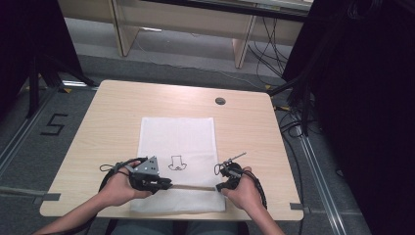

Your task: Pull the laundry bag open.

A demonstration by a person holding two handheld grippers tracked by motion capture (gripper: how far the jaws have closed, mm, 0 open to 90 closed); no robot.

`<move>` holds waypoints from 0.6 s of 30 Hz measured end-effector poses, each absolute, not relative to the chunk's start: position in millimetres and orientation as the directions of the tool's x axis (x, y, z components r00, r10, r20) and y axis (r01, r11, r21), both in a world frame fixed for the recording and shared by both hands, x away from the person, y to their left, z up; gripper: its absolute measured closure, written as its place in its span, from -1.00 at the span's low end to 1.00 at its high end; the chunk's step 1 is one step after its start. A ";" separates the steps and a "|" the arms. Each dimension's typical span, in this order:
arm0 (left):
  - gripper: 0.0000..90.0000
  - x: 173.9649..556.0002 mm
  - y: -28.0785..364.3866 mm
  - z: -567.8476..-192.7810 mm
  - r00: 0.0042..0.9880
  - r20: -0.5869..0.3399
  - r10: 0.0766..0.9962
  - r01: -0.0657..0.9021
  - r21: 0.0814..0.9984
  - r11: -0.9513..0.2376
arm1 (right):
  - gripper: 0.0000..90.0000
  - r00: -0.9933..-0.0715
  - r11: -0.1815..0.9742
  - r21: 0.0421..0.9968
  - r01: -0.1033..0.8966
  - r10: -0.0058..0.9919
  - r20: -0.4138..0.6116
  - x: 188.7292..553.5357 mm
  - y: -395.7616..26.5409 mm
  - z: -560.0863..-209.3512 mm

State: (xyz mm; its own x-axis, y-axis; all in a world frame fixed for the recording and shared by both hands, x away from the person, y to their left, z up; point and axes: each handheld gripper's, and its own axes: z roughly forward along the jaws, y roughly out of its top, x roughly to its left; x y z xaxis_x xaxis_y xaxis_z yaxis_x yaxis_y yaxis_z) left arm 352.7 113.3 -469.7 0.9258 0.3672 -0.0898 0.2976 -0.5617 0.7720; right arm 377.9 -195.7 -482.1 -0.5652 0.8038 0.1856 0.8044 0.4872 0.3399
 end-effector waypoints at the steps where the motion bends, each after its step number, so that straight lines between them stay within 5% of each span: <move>1: 0.82 351.6 113.0 -469.5 0.924 -0.091 0.372 0.302 0.771 -0.561 | 1.00 -0.564 0.486 0.339 0.806 0.805 0.185 377.8 -195.7 -482.0; 18: 0.82 349.8 117.1 -470.8 0.924 -0.099 0.369 0.306 0.772 -0.558 | 1.00 -0.560 0.483 0.337 0.808 0.807 0.187 377.5 -195.4 -481.6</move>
